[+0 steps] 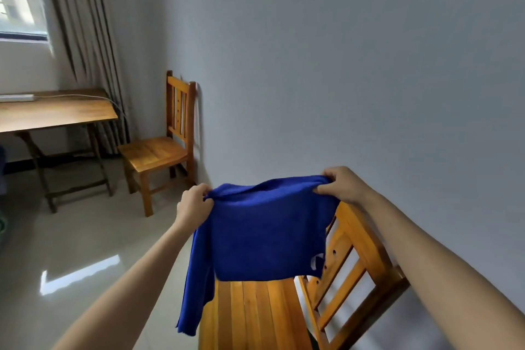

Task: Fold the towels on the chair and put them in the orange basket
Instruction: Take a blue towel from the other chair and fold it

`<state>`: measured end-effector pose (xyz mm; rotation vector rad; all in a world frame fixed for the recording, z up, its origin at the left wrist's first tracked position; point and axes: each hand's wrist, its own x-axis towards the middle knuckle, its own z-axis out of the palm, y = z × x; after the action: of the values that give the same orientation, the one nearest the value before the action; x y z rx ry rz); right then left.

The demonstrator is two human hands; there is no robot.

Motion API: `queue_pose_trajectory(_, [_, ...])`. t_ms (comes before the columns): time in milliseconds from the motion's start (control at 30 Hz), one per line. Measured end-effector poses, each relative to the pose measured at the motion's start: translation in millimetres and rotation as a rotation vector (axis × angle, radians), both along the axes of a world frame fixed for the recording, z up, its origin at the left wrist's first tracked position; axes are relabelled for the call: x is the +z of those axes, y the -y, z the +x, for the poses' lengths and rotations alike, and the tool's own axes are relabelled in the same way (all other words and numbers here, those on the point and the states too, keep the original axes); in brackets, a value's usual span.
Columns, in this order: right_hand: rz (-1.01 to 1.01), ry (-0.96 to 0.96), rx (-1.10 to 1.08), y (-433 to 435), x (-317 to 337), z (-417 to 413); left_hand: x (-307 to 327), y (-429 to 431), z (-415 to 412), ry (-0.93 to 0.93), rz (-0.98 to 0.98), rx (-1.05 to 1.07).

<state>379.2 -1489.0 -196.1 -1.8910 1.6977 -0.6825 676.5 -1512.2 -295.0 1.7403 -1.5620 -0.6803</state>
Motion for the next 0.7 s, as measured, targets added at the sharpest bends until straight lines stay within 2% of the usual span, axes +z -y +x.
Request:
queue_pose_trajectory(67, [-0.05,-0.02,0.085,-3.2,14.0,18.6,-5.1,-0.9,-10.9,0.092,-0.002,-0.056])
queue_pose_trajectory(100, [-0.043,-0.083,0.145,-5.5,18.7,28.8,-1.4,-4.4,-19.5,0.06,-0.025,-0.14])
queue_pose_trajectory(200, [0.045,-0.302,0.293,-6.6,17.4,55.2,24.5,-24.0,-48.6,-0.249,-0.016,-0.445])
queue_pose_trajectory(267, [0.095,-0.296,0.322,-6.3,9.5,64.4,31.6,-33.4,-64.5,-0.398,0.078,-0.521])
queue_pose_trajectory(433, [0.237,-0.147,0.29,-10.5,-4.1,49.9,13.8,-46.4,-83.6,-0.4,0.177,-0.446])
queue_pose_trajectory(567, [0.338,0.159,0.186,-22.5,-43.4,21.8,14.5,-47.4,-82.3,-0.58,0.219,-0.452])
queue_pose_trajectory(700, [0.479,0.354,0.131,-40.0,-101.0,18.2,28.7,-42.8,-80.4,-0.592,0.209,-0.469])
